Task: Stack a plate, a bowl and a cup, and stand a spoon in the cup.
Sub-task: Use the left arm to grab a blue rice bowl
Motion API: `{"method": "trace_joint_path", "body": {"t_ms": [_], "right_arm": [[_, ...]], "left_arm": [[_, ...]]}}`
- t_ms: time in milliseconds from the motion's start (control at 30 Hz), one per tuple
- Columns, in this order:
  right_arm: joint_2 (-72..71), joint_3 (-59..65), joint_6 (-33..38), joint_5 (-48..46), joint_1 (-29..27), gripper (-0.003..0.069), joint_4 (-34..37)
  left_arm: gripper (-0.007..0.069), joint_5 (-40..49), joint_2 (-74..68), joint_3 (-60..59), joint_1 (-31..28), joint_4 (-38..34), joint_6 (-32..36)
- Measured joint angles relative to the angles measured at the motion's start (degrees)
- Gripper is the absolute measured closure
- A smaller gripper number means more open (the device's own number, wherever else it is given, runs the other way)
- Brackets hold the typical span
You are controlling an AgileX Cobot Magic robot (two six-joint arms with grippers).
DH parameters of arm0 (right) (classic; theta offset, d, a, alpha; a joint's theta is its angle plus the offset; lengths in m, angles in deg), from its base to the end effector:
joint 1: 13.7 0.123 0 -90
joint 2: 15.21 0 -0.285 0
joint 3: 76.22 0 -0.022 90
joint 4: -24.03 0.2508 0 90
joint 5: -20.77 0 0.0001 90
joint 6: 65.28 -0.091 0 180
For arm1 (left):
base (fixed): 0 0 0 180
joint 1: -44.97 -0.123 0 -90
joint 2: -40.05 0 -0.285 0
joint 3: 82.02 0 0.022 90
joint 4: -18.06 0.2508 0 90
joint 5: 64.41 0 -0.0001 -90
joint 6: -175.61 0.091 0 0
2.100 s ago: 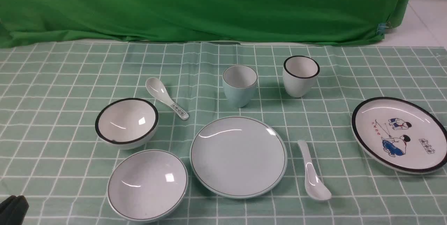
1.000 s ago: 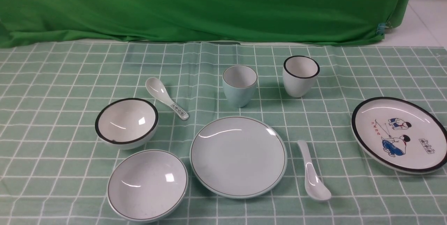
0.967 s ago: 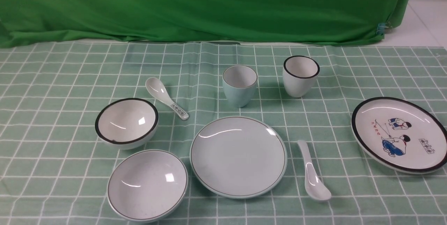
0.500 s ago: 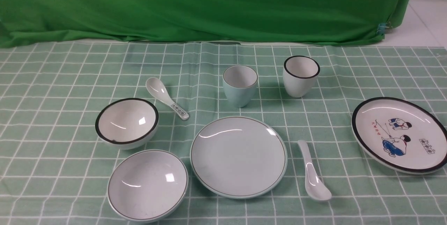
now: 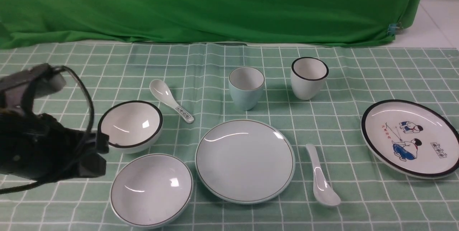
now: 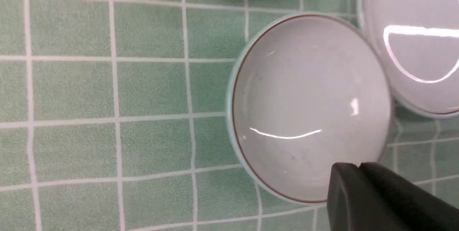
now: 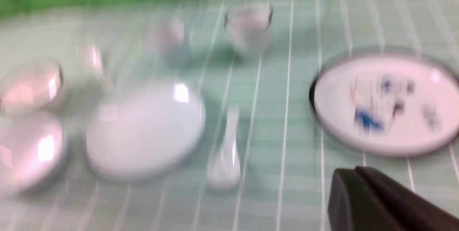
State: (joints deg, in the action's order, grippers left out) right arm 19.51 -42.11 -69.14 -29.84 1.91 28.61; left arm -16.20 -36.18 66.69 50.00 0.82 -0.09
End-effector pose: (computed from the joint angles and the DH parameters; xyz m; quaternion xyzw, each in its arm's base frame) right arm 0.0667 0.0245 0.3518 -0.0820 0.8590 0.1241 0.4899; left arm 0.2136 -0.0390 0.2652 0.0047 0.9694 -0.1316 0.2070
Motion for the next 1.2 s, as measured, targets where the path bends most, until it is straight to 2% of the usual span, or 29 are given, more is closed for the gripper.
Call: {"method": "trace_joint_path", "body": {"t_ms": [33,67,167,300,400,633,700,767,800,867,900,967,1067,1200], "right_arm": [[0.6,-0.8,0.4,-0.7,0.4,0.0634,0.0],[4.6,-3.0,1.8,-4.2,1.5,0.0634,0.0],[9.4,-4.2,3.4,-6.0,3.4,0.0636,0.0],[12.0,-4.2,3.5,-5.5,4.2,0.0636,0.0],[12.3,-3.9,3.5,-4.0,4.2,0.0634,0.0],[12.3,-3.9,3.5,-2.1,4.2,0.0627,0.0],[12.3,-3.9,3.5,-1.9,4.2,0.0625,0.0],[12.3,-3.9,3.5,-1.7,4.2,0.0624,0.0],[12.3,-3.9,3.5,-1.6,4.2,0.0624,0.0],[12.3,-3.9,3.5,-1.4,4.2,0.0624,0.0],[12.3,-3.9,3.5,-1.1,4.2,0.0624,0.0],[12.3,-3.9,3.5,-0.7,4.2,0.0624,0.0],[12.3,-3.9,3.9,0.0,4.2,0.0624,0.0],[12.4,-3.9,3.9,0.2,4.2,0.0617,0.0]], "left_arm": [[0.0624,-0.1,-0.3,0.0,0.3,0.0,-0.4],[0.0624,-0.9,-2.3,0.0,2.7,3.6,-4.3],[0.0624,-2.5,-6.0,0.0,8.2,14.3,-14.3],[0.0594,-5.5,-8.6,0.0,11.1,21.1,-17.7],[0.0545,-8.2,-10.2,0.0,11.5,22.2,-18.0],[0.0268,-14.3,-16.1,0.0,11.5,23.2,-20.3],[0.0221,-15.2,-18.0,0.1,11.5,23.2,-21.8],[0.0204,-15.4,-19.7,0.1,11.5,23.3,-22.7],[0.0211,-15.4,-20.8,0.1,11.5,23.3,-23.0],[0.0271,-15.3,-22.2,0.1,11.5,23.3,-23.2],[0.0314,-15.1,-22.6,0.1,11.5,23.3,-23.2],[0.0469,-14.0,-22.8,0.2,11.5,23.2,-23.4],[0.0573,-11.6,-20.5,1.5,11.5,22.5,-23.9],[0.0601,-8.6,-15.5,2.3,11.9,21.0,-20.9]]}}
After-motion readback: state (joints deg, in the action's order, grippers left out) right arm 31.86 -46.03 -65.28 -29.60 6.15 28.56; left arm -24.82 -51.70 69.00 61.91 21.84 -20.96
